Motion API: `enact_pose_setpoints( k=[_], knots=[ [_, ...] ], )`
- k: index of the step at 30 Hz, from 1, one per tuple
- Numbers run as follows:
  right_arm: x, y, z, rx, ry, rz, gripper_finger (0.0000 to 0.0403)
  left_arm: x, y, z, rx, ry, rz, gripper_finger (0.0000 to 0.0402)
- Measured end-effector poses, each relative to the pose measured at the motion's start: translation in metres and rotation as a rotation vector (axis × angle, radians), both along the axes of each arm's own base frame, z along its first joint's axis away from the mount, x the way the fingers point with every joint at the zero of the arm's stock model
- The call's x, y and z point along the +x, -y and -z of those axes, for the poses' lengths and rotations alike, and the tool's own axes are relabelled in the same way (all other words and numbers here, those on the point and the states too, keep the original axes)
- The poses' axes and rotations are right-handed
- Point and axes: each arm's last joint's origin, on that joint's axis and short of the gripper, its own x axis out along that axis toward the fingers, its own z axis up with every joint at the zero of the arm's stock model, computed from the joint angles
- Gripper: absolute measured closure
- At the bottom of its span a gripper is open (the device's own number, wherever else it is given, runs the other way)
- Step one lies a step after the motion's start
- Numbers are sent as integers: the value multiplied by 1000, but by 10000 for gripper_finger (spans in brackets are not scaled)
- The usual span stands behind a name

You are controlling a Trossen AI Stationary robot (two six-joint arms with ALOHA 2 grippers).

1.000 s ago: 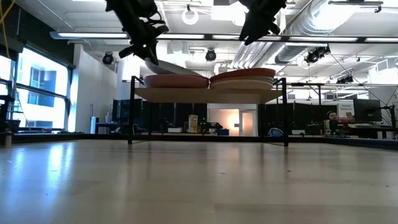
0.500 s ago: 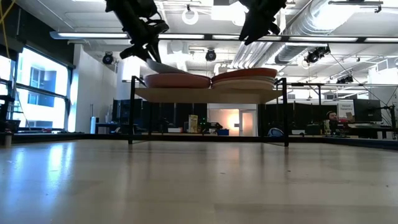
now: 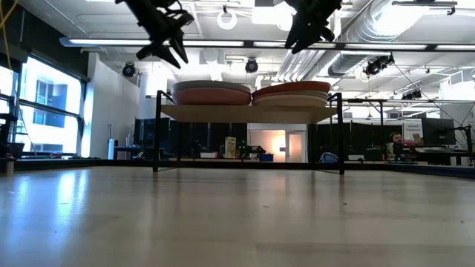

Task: Place and stack plates onto a shelf
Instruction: Return to Home Position

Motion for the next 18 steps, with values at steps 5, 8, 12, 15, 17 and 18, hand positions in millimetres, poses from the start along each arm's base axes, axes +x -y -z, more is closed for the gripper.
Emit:
enact_pose_setpoints(
  k=[5,8,12,15,17,18],
  knots=[
    [0,-1,0,10,4,-5,256,-18,18,-18,65,5,47,284],
    [-3,-5,-2,39,17,-64,256,-31,35,-32,131,-1,93,284],
    [-9,-12,-8,-4,78,-133,256,-47,63,-40,230,7,114,284],
    [-18,-20,-3,-34,158,-141,256,-60,83,-31,289,49,106,284],
    [-28,-29,2,-51,219,-152,256,-68,94,-21,342,108,116,284],
    [-35,-34,5,-58,252,-162,256,-72,99,-15,368,140,118,284]
  ],
)
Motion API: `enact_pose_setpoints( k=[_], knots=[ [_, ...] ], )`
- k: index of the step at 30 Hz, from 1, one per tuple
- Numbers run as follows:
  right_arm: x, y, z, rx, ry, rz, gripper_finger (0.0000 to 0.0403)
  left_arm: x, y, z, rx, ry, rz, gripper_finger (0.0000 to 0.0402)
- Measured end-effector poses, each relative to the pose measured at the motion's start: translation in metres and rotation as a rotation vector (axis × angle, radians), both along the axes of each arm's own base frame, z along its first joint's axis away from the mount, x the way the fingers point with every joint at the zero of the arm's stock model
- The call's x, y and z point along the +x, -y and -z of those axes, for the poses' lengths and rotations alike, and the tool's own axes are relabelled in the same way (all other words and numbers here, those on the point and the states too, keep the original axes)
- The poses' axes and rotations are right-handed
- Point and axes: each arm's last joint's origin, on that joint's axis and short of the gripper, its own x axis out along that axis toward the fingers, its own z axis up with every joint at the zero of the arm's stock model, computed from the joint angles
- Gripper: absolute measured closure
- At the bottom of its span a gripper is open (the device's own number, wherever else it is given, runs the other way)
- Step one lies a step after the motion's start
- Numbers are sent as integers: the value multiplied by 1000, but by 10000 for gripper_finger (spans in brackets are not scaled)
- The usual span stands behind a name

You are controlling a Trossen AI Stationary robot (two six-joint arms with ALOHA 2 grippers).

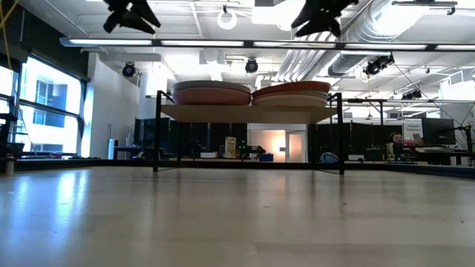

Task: Place and stack plates onto a shelf
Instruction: Return to Home Position

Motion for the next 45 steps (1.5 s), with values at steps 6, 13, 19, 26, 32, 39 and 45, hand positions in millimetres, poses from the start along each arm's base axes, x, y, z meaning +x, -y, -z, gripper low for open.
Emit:
enact_pose_setpoints(
  k=[6,13,19,26,32,39,45],
  knots=[
    [-35,-30,19,-37,146,-47,256,-18,21,38,130,190,80,284],
    [-63,-55,61,-53,285,-91,256,-28,30,88,208,288,104,284],
    [-77,-67,109,15,312,-91,256,-27,32,129,128,245,151,284],
    [-81,-77,161,90,379,-113,256,-20,32,159,162,305,215,284],
    [-83,-82,183,102,461,-144,256,-18,35,186,158,308,245,284],
    [-84,-88,204,107,464,-182,256,-18,40,208,119,269,275,284],
    [-86,-95,219,110,463,-231,256,-19,45,225,108,225,317,284]
  ],
)
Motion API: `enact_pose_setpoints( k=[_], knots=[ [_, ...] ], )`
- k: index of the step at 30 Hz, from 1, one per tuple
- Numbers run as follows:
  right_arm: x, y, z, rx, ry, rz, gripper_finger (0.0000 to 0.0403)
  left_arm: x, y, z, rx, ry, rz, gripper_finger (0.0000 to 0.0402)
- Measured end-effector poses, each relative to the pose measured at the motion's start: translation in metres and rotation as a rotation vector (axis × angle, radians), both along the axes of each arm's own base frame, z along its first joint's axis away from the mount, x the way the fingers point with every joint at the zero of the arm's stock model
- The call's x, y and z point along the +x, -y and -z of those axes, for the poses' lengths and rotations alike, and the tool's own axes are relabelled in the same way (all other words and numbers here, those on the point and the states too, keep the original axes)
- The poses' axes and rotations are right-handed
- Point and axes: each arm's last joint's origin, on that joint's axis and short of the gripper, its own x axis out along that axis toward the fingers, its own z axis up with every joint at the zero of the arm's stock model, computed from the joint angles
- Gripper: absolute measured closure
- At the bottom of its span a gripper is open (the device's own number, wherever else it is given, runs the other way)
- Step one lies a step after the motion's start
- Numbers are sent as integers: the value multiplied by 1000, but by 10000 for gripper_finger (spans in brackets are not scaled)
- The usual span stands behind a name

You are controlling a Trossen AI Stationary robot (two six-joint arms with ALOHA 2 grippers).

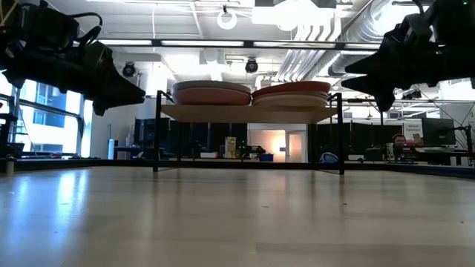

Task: Place and stack plates onto a shelf
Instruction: Return to Home Position

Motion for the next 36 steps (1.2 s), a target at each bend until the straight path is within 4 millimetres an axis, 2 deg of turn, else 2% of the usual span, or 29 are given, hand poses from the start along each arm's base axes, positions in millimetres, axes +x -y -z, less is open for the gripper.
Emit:
enact_pose_setpoints(
  k=[6,15,22,31,36],
  knots=[
    [0,-7,6,1,-22,-35,256,0,5,13,18,2,38,284],
    [0,-13,10,-27,-74,-31,256,1,8,13,43,-13,90,284],
    [-3,-12,25,105,-210,47,256,1,9,13,83,-28,98,284],
    [-8,-14,41,149,-375,30,256,1,9,16,43,-49,95,284],
    [-10,-15,44,185,-411,-10,256,0,9,20,21,-85,95,284]
  ],
)
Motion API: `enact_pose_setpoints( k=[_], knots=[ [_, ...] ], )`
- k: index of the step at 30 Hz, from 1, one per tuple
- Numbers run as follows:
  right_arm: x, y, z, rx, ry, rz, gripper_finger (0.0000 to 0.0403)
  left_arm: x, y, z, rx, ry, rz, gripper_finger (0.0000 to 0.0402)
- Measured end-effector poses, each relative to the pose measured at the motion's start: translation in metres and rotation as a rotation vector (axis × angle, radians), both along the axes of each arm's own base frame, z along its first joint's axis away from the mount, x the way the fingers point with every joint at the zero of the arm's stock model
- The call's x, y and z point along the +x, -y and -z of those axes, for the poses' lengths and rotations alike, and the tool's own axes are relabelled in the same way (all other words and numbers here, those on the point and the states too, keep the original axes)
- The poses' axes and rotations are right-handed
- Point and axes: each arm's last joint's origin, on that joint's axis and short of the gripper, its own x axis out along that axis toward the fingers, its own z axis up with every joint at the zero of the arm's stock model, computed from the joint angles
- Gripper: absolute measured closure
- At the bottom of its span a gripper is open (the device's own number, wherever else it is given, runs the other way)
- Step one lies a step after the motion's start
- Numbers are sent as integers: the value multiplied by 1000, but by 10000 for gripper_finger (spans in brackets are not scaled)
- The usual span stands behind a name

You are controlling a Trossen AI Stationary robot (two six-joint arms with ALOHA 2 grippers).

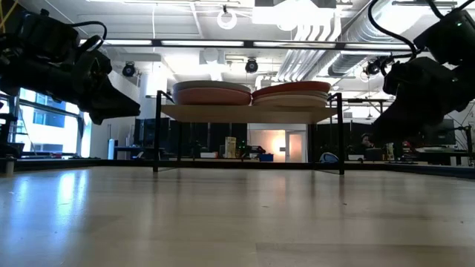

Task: Place and stack plates onto a shelf
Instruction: Return to Home Position

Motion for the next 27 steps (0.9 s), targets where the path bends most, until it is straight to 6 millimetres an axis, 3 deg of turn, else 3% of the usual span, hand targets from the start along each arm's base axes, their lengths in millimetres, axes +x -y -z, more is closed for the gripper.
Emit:
enact_pose_setpoints(
  k=[7,27],
  knots=[
    [-2,-1,4,79,-38,-10,256,0,0,0,0,0,0,284],
    [-4,-2,7,101,-76,-4,256,-1,3,-5,21,41,16,284]
  ],
)
